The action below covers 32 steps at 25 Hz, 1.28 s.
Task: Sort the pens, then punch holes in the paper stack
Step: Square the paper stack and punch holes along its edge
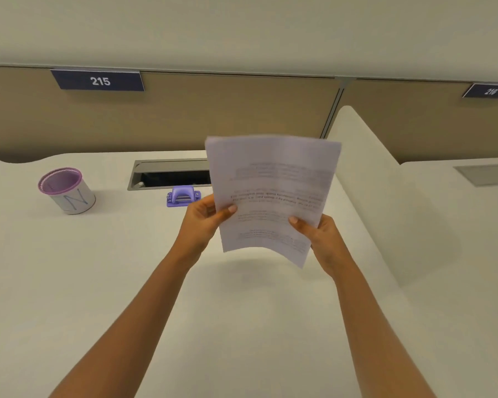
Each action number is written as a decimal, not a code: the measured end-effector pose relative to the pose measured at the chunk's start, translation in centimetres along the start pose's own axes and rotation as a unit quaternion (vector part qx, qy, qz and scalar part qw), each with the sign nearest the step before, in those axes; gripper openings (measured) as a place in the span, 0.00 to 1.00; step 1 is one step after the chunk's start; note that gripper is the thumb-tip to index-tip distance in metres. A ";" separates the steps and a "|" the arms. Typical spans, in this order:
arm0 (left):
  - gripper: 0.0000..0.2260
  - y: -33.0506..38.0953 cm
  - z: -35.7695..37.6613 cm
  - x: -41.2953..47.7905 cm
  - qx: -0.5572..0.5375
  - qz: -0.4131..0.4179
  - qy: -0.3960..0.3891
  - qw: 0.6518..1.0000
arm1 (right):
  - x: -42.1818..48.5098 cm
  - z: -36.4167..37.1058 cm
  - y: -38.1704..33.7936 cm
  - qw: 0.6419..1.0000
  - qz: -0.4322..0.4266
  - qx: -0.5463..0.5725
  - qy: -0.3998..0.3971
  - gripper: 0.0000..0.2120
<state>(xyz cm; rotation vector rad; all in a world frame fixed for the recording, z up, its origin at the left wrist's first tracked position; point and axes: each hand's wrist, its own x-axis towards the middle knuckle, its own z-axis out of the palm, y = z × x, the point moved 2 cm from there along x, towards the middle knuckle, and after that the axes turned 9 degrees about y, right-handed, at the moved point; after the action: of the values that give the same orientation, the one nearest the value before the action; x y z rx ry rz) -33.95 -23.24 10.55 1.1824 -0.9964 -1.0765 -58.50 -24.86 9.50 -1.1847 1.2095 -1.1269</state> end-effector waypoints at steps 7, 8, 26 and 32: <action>0.09 -1.2 1.0 -1.0 0.043 -0.026 -0.010 0.999 | -0.6 -0.6 1.5 0.999 0.018 -0.013 0.023 0.12; 0.08 -0.7 1.1 -0.8 0.032 -0.030 0.001 0.999 | -0.3 -0.9 0.7 1.000 0.014 -0.011 0.025 0.12; 0.06 -2.7 0.6 -3.7 -0.204 -0.201 0.136 0.948 | -3.5 0.5 0.3 0.982 0.033 0.156 0.099 0.13; 0.13 1.1 -5.4 -0.2 0.058 -0.063 0.064 0.994 | -2.4 -3.7 0.7 0.996 0.018 0.071 0.059 0.13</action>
<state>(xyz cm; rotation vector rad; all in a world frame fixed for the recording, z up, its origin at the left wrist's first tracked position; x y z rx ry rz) -28.57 -21.93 10.95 1.4075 -0.9044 -1.0381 -62.30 -22.59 8.93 -0.9979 1.2137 -1.2486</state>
